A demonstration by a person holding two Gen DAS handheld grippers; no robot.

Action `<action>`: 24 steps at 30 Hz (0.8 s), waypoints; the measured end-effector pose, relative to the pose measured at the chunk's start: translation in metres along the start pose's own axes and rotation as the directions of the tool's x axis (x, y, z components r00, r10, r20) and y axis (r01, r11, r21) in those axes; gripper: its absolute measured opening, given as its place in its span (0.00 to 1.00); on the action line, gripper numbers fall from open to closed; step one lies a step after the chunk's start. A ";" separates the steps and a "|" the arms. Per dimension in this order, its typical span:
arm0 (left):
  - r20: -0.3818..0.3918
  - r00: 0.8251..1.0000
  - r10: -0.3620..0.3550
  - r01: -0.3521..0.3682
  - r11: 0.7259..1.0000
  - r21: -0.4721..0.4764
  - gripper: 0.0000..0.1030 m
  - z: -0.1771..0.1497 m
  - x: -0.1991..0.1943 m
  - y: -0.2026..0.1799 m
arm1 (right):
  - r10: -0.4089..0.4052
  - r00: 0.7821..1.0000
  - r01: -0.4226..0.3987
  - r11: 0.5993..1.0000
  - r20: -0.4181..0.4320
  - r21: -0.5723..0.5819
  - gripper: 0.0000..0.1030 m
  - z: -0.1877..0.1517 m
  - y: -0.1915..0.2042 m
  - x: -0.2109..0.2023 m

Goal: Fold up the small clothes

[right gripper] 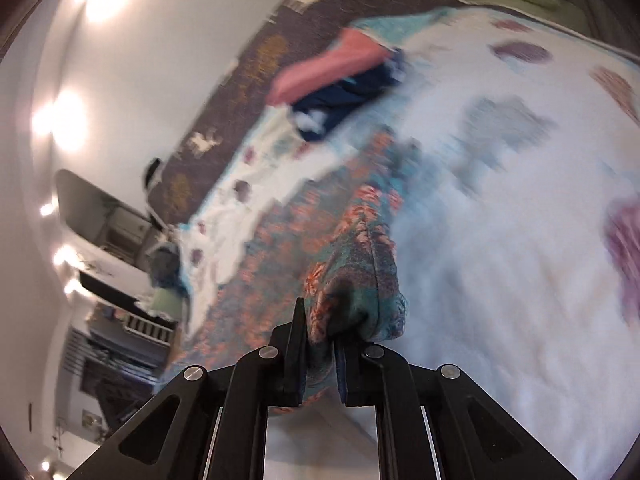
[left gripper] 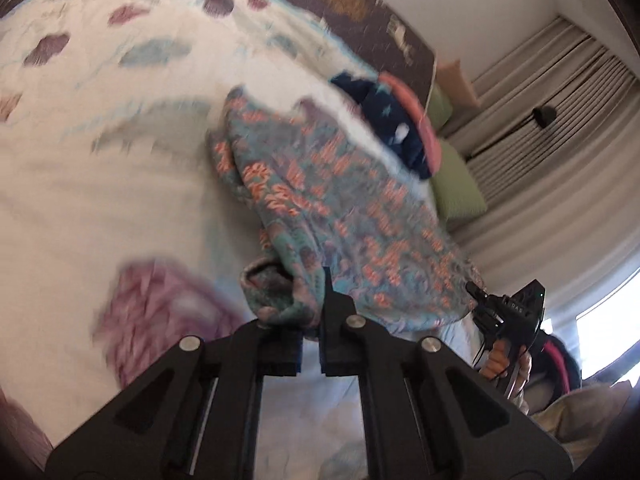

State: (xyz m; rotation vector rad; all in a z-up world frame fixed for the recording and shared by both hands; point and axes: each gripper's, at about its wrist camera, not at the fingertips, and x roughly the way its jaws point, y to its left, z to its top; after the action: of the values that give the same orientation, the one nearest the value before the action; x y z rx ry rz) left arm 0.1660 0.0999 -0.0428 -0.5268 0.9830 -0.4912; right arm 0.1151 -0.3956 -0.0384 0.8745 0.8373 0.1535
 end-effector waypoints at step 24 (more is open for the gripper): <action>0.077 0.947 0.313 -0.318 0.946 0.067 0.51 -0.030 0.009 0.008 | -0.334 0.925 0.377 0.864 0.180 -0.333 0.29 -0.052 0.046 -0.029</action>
State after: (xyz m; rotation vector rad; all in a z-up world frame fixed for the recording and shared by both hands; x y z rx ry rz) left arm 0.1451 0.0944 -0.0670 -0.3038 0.9595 -0.2227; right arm 0.0678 -0.3462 -0.0062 0.3656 0.8140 -0.0695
